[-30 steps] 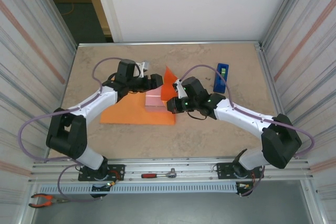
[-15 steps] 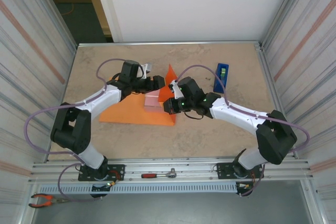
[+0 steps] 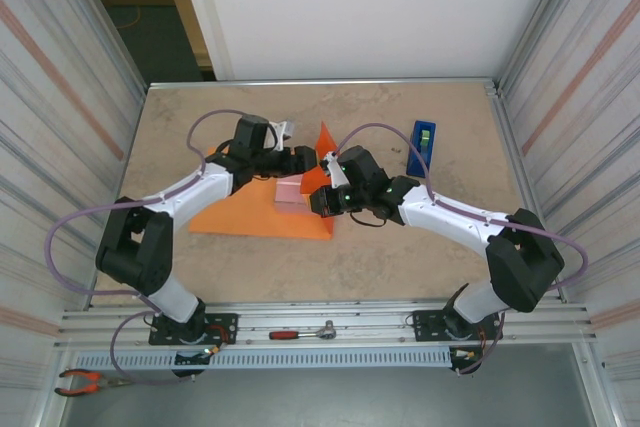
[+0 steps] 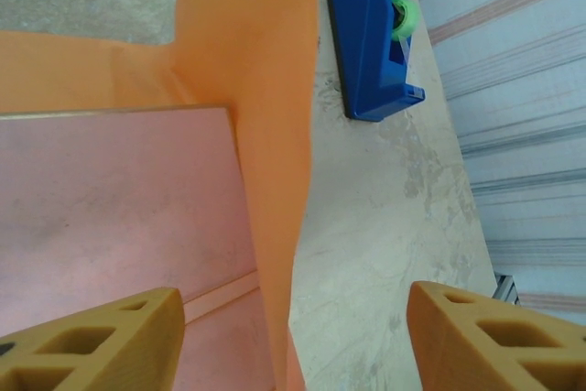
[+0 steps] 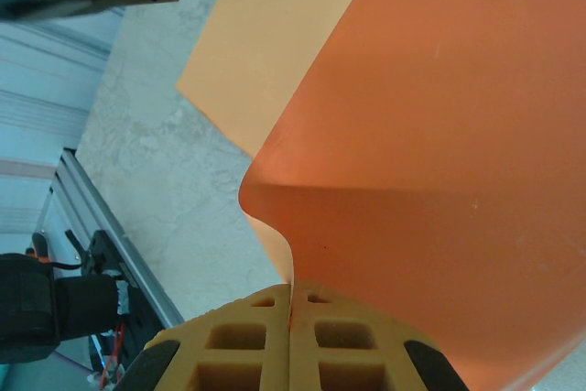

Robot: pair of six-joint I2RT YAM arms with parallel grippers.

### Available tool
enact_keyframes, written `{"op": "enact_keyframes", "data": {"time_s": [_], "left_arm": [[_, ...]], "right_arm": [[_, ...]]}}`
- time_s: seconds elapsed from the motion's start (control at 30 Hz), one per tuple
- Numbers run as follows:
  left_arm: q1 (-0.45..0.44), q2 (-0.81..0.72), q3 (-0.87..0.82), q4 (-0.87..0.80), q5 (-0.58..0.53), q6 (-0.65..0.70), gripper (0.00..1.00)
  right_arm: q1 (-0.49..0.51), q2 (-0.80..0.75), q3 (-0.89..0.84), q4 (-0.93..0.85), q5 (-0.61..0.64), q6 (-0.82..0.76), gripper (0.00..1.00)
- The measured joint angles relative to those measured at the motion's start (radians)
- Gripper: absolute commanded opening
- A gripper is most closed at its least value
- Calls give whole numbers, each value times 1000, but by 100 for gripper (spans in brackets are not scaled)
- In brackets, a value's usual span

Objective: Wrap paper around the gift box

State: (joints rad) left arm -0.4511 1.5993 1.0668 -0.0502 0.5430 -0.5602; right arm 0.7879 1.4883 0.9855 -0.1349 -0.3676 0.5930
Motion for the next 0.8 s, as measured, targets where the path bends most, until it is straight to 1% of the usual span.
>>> {"op": "enact_keyframes", "data": {"time_s": [0.1, 0.17, 0.2, 0.23, 0.27, 0.3, 0.33, 0.43, 0.53, 0.6, 0.7, 0.8], "left_arm": [[-7, 7, 0, 2, 8, 7, 50], [-8, 14, 0, 3, 11, 12, 36], [-8, 19, 0, 3, 11, 13, 20], [-8, 24, 0, 3, 12, 13, 5], [-8, 29, 0, 2, 12, 13, 0], [-8, 34, 0, 2, 11, 16, 0], [-5, 38, 0, 2, 11, 22, 0], [14, 37, -9, 5, 11, 25, 0], [40, 35, -23, 5, 10, 25, 0], [58, 23, -47, 10, 5, 27, 0], [69, 2, -83, 10, -21, 34, 0], [70, -7, -106, 10, -51, 38, 0]], "right_arm": [[0, 0, 0, 0, 0, 0, 0], [0, 2, 0, 1, 0, 0, 0], [0, 2, 0, 1, 0, 0, 5], [0, 2, 0, 1, 0, 0, 22], [0, 2, 0, 0, 0, 0, 34], [0, 2, 0, 0, 0, -1, 45], [-2, 2, 0, 0, 0, -3, 52], [-18, -3, 0, -2, -8, -2, 59], [-49, -23, 0, -4, -7, 0, 60], [-93, -35, -1, -1, -29, 1, 57], [-167, -25, 4, 11, -44, 7, 47], [-189, 38, 40, 18, -53, 18, 34]]}}
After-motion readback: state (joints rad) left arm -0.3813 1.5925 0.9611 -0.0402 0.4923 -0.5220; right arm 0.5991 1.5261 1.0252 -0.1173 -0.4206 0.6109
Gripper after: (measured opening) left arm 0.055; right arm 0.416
